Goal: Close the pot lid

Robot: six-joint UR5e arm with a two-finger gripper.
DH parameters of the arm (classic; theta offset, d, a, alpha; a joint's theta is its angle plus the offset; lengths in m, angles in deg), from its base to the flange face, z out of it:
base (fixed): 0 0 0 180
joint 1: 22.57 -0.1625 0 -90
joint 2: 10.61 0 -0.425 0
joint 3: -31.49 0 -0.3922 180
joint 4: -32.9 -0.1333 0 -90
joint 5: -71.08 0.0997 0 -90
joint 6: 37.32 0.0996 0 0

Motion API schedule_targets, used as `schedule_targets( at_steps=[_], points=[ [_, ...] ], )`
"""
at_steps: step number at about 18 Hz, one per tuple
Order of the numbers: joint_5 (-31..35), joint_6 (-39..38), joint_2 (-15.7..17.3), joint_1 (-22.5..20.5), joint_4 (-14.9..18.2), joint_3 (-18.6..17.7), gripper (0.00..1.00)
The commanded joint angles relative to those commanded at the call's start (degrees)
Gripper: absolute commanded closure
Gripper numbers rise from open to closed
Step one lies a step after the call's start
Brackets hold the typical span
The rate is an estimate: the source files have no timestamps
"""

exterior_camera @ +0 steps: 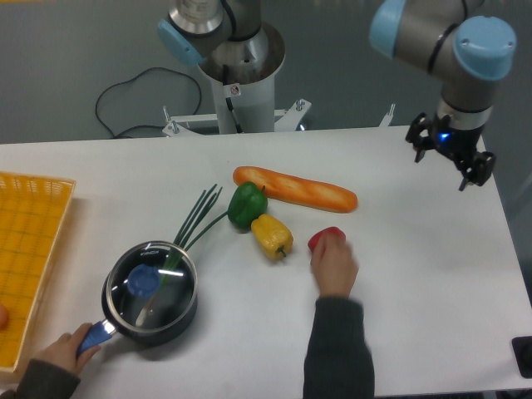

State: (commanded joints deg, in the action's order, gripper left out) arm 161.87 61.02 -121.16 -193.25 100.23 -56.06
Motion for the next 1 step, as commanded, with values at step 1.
schedule_targets(
  at_steps=[1],
  points=[
    [0.00, 0.36, -0.44, -0.88, 0.00, 0.44, 0.00]
  ],
)
